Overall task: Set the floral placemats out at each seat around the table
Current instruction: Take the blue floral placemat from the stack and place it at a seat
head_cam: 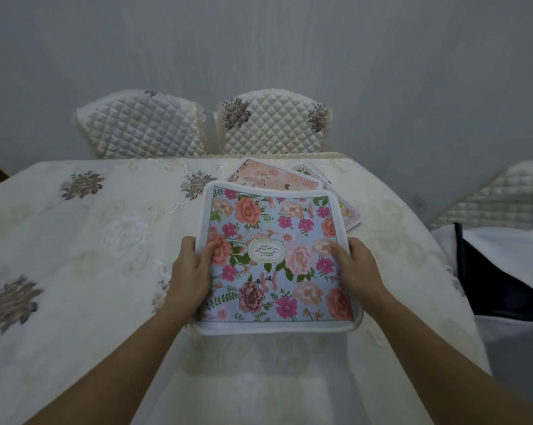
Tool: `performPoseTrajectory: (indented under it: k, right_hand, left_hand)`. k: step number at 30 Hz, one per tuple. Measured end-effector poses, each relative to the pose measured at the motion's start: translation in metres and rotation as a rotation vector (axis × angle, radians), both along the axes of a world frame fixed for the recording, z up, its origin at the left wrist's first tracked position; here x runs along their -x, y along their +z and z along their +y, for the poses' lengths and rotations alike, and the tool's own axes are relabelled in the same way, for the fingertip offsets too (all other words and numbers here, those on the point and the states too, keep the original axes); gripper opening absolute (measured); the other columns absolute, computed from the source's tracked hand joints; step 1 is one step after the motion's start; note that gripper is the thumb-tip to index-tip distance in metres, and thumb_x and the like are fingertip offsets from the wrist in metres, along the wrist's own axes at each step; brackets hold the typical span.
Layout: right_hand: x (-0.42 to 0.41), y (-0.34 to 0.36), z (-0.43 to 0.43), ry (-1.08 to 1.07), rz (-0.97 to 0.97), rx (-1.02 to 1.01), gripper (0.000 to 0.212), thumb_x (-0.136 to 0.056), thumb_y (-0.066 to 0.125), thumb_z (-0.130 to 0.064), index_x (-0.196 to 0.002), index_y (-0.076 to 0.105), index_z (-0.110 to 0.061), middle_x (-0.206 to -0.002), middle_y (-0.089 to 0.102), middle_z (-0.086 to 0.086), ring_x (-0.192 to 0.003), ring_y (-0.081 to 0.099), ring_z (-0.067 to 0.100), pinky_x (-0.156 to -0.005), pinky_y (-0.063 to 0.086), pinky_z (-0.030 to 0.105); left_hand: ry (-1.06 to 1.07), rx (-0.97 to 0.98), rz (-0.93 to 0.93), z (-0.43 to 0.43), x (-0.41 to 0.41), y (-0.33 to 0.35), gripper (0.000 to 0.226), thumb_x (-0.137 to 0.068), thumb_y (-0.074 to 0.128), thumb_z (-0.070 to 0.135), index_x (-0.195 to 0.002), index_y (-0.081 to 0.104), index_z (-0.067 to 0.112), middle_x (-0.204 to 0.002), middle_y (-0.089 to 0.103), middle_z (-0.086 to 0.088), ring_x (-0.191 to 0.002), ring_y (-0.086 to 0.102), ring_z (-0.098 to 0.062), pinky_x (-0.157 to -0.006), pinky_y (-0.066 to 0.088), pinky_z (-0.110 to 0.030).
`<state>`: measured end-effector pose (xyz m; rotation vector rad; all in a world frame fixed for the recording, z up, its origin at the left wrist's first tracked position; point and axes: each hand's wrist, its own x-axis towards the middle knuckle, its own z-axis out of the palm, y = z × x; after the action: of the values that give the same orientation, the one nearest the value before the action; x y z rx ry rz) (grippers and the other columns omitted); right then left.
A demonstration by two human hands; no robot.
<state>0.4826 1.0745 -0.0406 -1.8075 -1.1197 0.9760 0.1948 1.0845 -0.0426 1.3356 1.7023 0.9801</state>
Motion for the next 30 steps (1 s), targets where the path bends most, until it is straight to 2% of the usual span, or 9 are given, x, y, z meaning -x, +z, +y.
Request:
performPoseTrajectory:
  k: [3, 5, 8, 11, 14, 17, 23, 26, 30]
  right_hand:
    - [-0.007, 0.009, -0.038, -0.003, -0.046, 0.022, 0.023, -0.099, 0.054, -0.035, -0.107, 0.057, -0.014, -0.097, 0.072, 0.003, -0.082, 0.072, 0.019, -0.071, 0.061, 0.037]
    - [-0.011, 0.013, -0.061, -0.014, -0.052, 0.025, 0.021, -0.099, 0.054, -0.035, -0.104, 0.057, -0.015, -0.096, 0.072, 0.003, -0.082, 0.073, 0.019, -0.073, 0.061, 0.040]
    - [-0.021, 0.010, -0.090, -0.008, -0.103, 0.040, 0.022, -0.100, 0.052, -0.036, -0.101, 0.056, -0.014, -0.092, 0.070, 0.001, -0.080, 0.071, 0.018, -0.066, 0.058, 0.033]
    - [-0.031, -0.006, -0.113, 0.022, -0.263, 0.054, 0.028, -0.102, 0.045, -0.037, -0.099, 0.053, -0.011, -0.083, 0.061, -0.005, -0.074, 0.062, 0.011, -0.056, 0.044, 0.022]
    - [-0.044, -0.029, -0.128, 0.051, -0.362, 0.070, 0.034, -0.103, 0.041, -0.039, -0.094, 0.050, -0.008, -0.077, 0.058, -0.001, -0.068, 0.060, 0.014, -0.050, 0.041, 0.026]
    - [-0.053, -0.047, -0.138, 0.097, -0.390, 0.084, 0.034, -0.103, 0.040, -0.039, -0.092, 0.048, -0.008, -0.074, 0.057, 0.002, -0.064, 0.058, 0.016, -0.050, 0.043, 0.031]
    - [-0.049, -0.078, -0.157, 0.121, -0.350, 0.117, 0.034, -0.103, 0.040, -0.040, -0.093, 0.049, -0.008, -0.078, 0.060, 0.006, -0.068, 0.063, 0.025, -0.058, 0.055, 0.041]
    - [-0.043, -0.088, -0.159, 0.121, -0.353, 0.121, 0.033, -0.103, 0.040, -0.041, -0.095, 0.050, -0.010, -0.077, 0.061, 0.005, -0.067, 0.063, 0.025, -0.059, 0.056, 0.045]
    - [-0.037, -0.099, -0.162, 0.123, -0.417, 0.166, 0.035, -0.103, 0.038, -0.043, -0.095, 0.050, -0.011, -0.077, 0.061, 0.007, -0.066, 0.061, 0.028, -0.059, 0.055, 0.044]
  left_hand:
    - [-0.002, 0.013, 0.007, -0.038, -0.004, 0.005, 0.030, -0.101, 0.048, 0.043, -0.102, 0.045, 0.013, -0.089, 0.070, -0.004, -0.077, 0.072, -0.019, -0.066, 0.061, -0.045]
    - [-0.003, 0.007, 0.018, -0.061, -0.010, 0.005, 0.029, -0.101, 0.049, 0.042, -0.101, 0.045, 0.013, -0.088, 0.069, -0.003, -0.078, 0.071, -0.020, -0.067, 0.061, -0.047]
    - [0.007, -0.021, 0.023, -0.093, -0.019, 0.000, 0.029, -0.101, 0.050, 0.040, -0.101, 0.045, 0.011, -0.089, 0.068, -0.003, -0.080, 0.071, -0.020, -0.066, 0.060, -0.047]
    - [-0.009, -0.017, 0.015, -0.119, -0.031, -0.012, 0.022, -0.102, 0.049, 0.038, -0.103, 0.047, 0.016, -0.092, 0.070, -0.002, -0.077, 0.072, -0.013, -0.063, 0.061, -0.039]
    - [0.006, 0.037, 0.061, -0.142, -0.047, -0.030, 0.019, -0.103, 0.044, 0.038, -0.089, 0.040, 0.025, -0.087, 0.069, -0.003, -0.073, 0.072, -0.017, -0.060, 0.060, -0.041]
    - [0.054, 0.101, 0.137, -0.160, -0.059, -0.045, 0.028, -0.104, 0.039, 0.041, -0.091, 0.040, 0.016, -0.083, 0.064, -0.004, -0.074, 0.068, -0.022, -0.060, 0.057, -0.045]
    - [0.173, 0.125, 0.270, -0.184, -0.059, -0.070, 0.038, -0.105, 0.031, 0.041, -0.088, 0.042, 0.009, -0.074, 0.053, 0.000, -0.067, 0.054, -0.024, -0.055, 0.038, -0.035]
    - [0.205, 0.140, 0.326, -0.189, -0.055, -0.082, 0.038, -0.104, 0.032, 0.042, -0.088, 0.042, 0.010, -0.073, 0.052, -0.001, -0.067, 0.054, -0.028, -0.057, 0.038, -0.036]
    - [0.238, 0.188, 0.388, -0.193, -0.052, -0.095, 0.038, -0.104, 0.033, 0.043, -0.090, 0.045, 0.010, -0.077, 0.056, -0.004, -0.069, 0.056, -0.029, -0.062, 0.046, -0.040]
